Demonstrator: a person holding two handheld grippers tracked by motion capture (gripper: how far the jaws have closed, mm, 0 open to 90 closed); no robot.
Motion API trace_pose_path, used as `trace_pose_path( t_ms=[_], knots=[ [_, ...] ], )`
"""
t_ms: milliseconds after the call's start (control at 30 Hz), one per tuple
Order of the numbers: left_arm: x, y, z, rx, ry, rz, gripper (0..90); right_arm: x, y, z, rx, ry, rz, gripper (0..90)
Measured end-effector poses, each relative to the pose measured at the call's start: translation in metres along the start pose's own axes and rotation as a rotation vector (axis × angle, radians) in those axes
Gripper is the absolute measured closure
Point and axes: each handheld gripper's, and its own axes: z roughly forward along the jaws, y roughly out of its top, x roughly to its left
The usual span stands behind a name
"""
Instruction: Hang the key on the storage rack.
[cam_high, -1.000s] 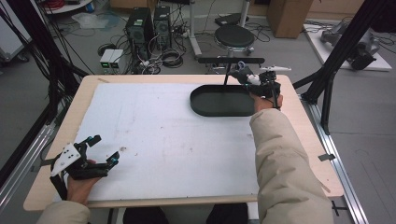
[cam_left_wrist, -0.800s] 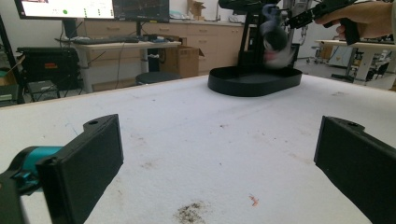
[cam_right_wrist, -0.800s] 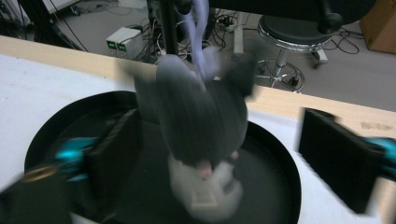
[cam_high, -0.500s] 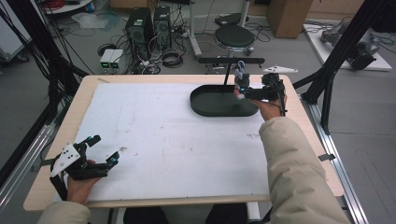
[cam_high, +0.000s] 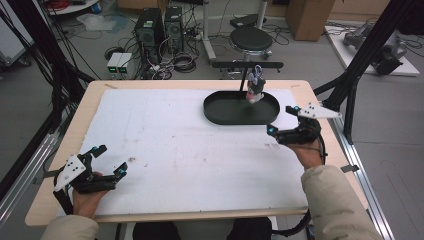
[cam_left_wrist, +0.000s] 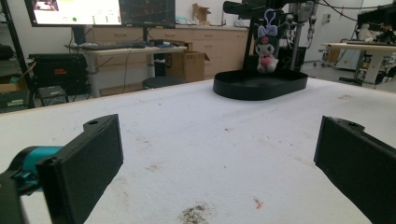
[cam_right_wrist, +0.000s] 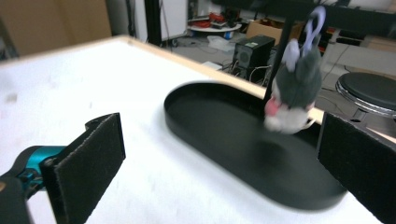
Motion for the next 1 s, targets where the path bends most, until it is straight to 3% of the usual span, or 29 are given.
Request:
trace_pose_path(
  t_ms=[167,467,667,900,1000],
  knots=[
    [0.000,0.000,0.000,-0.005,0.003,0.000,1.7,0.005,-0.045,-0.012,-0.021,0.021,0.027,0.5],
    [-0.001,0.000,-0.002,-0.015,0.017,0.009,1.7,0.009,-0.078,-0.015,-0.089,0.054,0.089,0.5],
    [-0.001,0.000,-0.001,-0.016,0.020,0.009,1.8,0.016,-0.096,-0.012,-0.120,0.059,0.109,0.5],
    [-0.001,-0.001,-0.002,-0.017,0.020,0.001,1.7,0.013,-0.102,-0.015,-0.167,0.039,0.134,0.5],
    [-0.001,-0.001,-0.002,-0.018,0.016,0.000,1.7,0.016,-0.102,-0.014,-0.159,0.032,0.113,0.5]
  ],
)
